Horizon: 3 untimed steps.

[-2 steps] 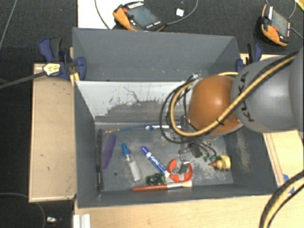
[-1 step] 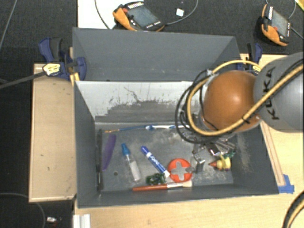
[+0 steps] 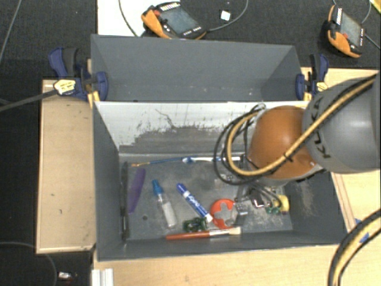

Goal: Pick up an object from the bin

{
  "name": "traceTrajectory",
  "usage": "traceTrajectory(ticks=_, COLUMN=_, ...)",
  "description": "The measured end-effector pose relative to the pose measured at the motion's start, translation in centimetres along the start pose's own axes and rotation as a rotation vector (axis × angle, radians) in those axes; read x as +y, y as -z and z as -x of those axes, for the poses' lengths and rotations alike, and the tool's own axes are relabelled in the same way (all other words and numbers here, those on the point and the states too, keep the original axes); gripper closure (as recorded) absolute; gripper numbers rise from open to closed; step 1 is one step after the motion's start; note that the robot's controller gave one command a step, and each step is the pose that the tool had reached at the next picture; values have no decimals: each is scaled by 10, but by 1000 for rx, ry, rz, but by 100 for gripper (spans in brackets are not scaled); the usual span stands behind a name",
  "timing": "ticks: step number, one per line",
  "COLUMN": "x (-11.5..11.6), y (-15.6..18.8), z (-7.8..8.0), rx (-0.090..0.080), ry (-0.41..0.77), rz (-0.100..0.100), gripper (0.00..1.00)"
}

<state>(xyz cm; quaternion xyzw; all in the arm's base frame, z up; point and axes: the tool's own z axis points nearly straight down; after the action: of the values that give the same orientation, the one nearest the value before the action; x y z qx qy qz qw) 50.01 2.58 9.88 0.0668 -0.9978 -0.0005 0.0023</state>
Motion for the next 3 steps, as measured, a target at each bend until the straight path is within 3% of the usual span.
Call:
traceTrajectory(ticks=1, x=8, y=-28, z=-12, rx=-29, ry=340, rz=-6, gripper=0)
traceTrajectory(ticks=2, x=0, y=-28, z=-11, rx=-13, ry=-10, rz=-1, gripper=100)
traceTrajectory(ticks=3, x=0, y=-27, z=-12, rx=-13, ry=-10, rz=-1, gripper=100)
